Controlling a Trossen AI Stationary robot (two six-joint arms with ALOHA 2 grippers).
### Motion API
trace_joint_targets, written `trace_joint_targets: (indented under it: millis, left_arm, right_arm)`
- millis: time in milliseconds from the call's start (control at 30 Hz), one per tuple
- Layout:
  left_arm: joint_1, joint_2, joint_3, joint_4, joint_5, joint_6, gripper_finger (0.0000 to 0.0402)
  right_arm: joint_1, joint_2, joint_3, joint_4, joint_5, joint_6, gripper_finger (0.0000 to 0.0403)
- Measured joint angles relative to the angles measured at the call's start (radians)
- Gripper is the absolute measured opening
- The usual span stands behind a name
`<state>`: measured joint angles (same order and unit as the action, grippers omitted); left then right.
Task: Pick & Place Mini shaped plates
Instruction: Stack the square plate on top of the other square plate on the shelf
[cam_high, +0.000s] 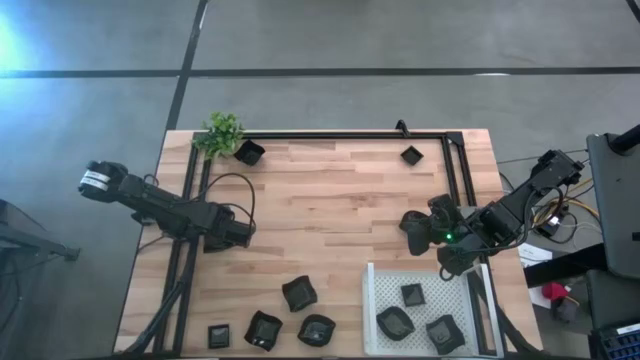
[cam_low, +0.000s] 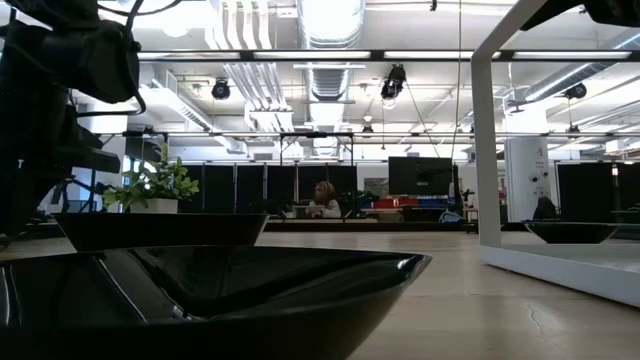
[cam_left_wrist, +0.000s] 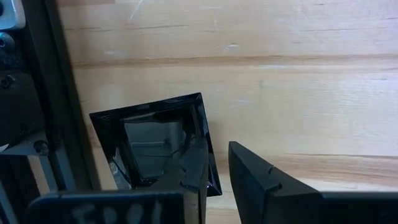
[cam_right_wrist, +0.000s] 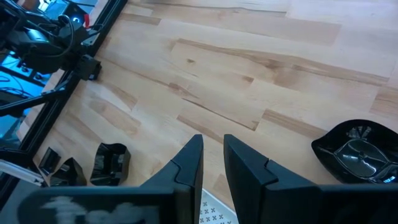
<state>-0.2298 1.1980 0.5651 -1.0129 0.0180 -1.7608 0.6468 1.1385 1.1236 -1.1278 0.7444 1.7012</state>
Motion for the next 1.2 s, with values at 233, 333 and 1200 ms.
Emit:
trace_joint_targets:
  millis: [233, 333, 1200]
  left_arm:
    - [0.000, 0.000, -0.011, 0.005, 0.000, -0.009, 0.0060]
    - [0.000, 0.000, -0.011, 0.005, 0.003, -0.008, 0.0060]
    - [0.000, 0.000, 0.016, 0.082, -0.010, 0.102, 0.0000]
  right_arm:
    - [0.000, 0.000, 0.000, 0.001, 0.000, 0.000, 0.0061]
    - [0.000, 0.000, 0.000, 0.001, 0.000, 0.000, 0.0061]
    - [0.000, 0.000, -0.001, 0.004, 0.042, 0.000, 0.0061]
